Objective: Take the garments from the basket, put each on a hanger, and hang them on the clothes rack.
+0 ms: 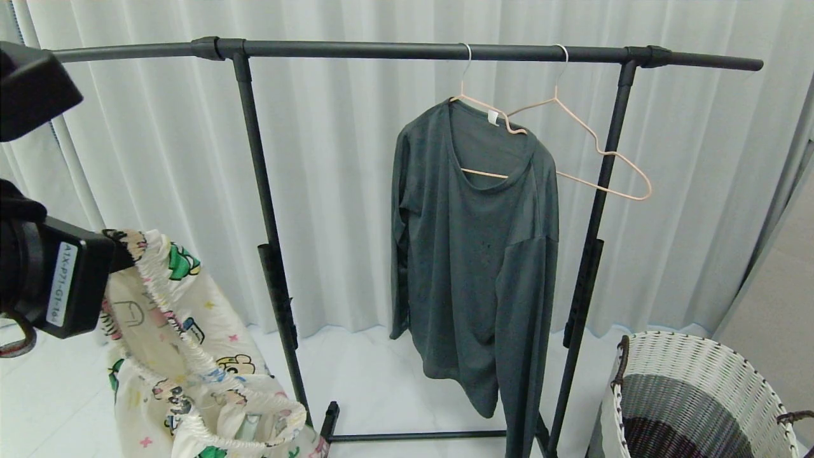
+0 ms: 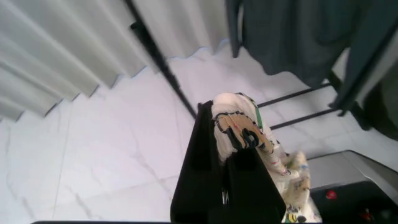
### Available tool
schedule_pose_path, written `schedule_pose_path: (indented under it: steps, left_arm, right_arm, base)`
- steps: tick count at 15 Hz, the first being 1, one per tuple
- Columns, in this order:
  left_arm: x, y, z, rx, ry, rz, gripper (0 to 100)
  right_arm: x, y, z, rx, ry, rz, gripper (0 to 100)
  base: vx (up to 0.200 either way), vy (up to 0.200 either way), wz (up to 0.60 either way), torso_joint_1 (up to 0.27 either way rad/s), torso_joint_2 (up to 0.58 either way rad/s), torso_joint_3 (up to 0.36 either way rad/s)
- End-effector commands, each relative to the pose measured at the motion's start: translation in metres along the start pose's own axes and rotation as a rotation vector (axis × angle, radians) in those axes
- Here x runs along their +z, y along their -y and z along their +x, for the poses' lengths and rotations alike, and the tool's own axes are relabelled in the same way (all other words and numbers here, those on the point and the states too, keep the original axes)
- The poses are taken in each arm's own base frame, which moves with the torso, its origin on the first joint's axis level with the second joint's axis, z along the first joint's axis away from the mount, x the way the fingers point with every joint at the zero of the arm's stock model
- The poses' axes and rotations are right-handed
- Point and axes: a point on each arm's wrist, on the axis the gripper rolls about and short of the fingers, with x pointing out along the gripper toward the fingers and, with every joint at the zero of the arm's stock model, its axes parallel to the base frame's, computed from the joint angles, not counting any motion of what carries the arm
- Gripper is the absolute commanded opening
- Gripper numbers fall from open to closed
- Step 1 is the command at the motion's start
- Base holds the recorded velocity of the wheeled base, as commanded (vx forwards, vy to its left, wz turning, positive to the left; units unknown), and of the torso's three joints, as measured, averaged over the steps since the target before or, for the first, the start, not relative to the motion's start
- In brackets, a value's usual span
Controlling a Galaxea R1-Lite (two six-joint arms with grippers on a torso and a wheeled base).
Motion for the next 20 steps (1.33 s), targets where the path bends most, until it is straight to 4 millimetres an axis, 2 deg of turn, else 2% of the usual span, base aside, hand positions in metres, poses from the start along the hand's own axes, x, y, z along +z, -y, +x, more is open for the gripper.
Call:
schedule_pose_path:
  steps: [1, 4, 12, 20]
  left_arm:
    - [-0.0039, -0.0054, -0.0061, 0.013, 0.012, -0.017, 0]
    - [-0.0038, -0.0052, -0.0056, 0.013, 0.010, -0.014, 0]
    - [-0.0026, -0.0010, -0.0085, -0.018, 0.025, 0.003, 0]
    - [-0.0028, -0.0003, -0.0081, -0.016, 0.024, 0.008, 0]
  right_arm:
    - [-0.0060, -0.0010, 0.0039, 0.013, -0.004, 0.006, 100]
    - [-0.0049, -0.0025, 0.0040, 0.087, 0.027, 0.006, 100]
    - [-0.0038, -0.0041, 0.0088, 0.119, 0.025, 0.004, 100]
    - [-0.0032, -0.0053, 0.0116, 0.142, 0.024, 0.000, 100]
  base:
    - [0.000, 0.000, 0.00, 0.000, 0.00, 0.000]
    - [0.000, 0.000, 0.00, 0.081, -0.06, -0.078]
    - [0.000, 0.000, 0.00, 0.163, -0.48, -0.228]
    - [0.000, 0.000, 0.00, 0.303, -0.49, -0.249]
